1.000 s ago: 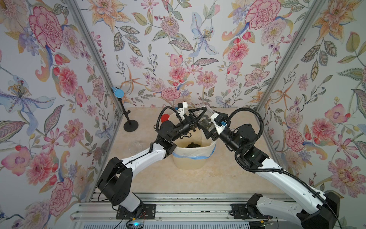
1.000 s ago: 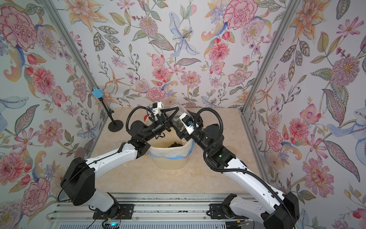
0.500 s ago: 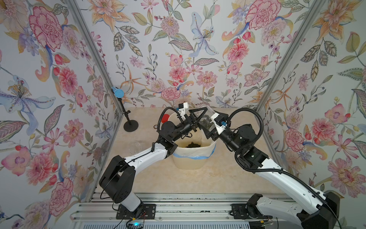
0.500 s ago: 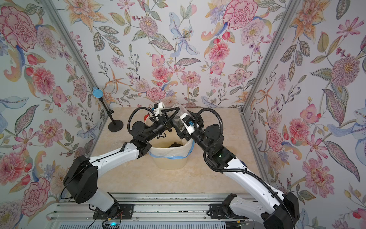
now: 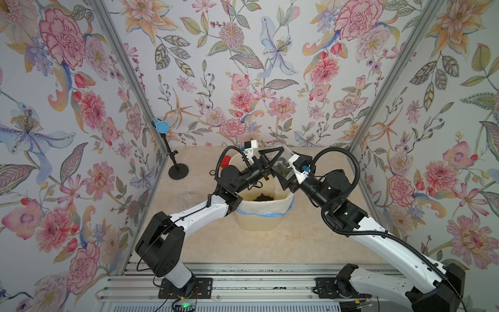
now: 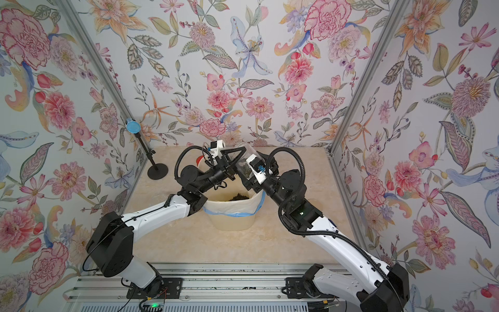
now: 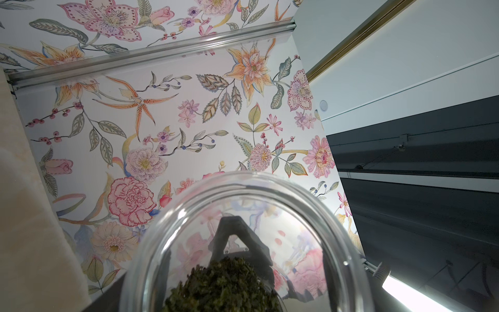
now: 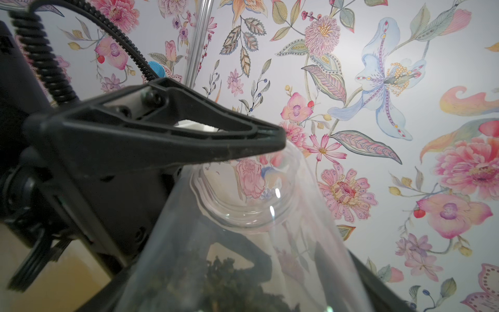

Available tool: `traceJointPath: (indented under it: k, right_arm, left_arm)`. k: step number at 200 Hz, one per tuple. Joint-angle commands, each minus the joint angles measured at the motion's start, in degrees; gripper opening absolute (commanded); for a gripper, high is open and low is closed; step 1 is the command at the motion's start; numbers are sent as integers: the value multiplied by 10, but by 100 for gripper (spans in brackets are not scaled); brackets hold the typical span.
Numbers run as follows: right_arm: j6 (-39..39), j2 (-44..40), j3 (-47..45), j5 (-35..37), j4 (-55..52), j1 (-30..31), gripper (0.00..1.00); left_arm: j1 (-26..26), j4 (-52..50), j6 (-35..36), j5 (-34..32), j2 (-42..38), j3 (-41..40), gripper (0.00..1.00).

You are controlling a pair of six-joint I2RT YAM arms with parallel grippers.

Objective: Empty moldy tea leaves from jars
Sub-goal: Pour the moldy tea leaves from the jar into the trash bin.

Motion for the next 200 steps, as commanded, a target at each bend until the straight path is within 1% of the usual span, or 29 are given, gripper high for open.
traceJointPath:
  k: [1, 25, 67, 69, 92, 99, 132, 147, 174, 191, 200]
  right_arm:
    - [14, -12, 30, -42, 3, 3, 46]
    - [25, -10, 31, -46, 7, 1, 46]
    - [49, -10, 43, -57, 3, -10, 45]
    - [49, -10, 43, -58, 3, -11, 45]
    - [58, -14, 39, -58, 9, -14, 45]
    - [62, -16, 39, -57, 11, -16, 45]
    - [75, -24, 36, -57, 21, -22, 45]
    - [79, -28, 37, -57, 21, -25, 45]
    - [92, -37, 44, -65, 5, -29, 45]
    - [99, -41, 54, -73, -23, -30, 45]
    - [103, -42, 59, -77, -37, -30, 45]
  left_arm:
    - [-3, 37, 9, 1, -2, 18, 91]
    - [0, 41, 15, 6, -5, 16, 99]
    - [18, 23, 28, 22, -13, 10, 100]
    - [20, 20, 30, 23, -28, 10, 100]
    - [37, -24, 53, 35, -52, 14, 100]
    - [42, -52, 61, 39, -58, 19, 100]
    - [61, -172, 127, 51, -85, 44, 100]
    - [71, -239, 170, 49, -99, 59, 100]
    - [100, -379, 278, 26, -125, 106, 100]
    - [127, -470, 357, -3, -140, 145, 100]
    - [140, -493, 385, -14, -149, 156, 100]
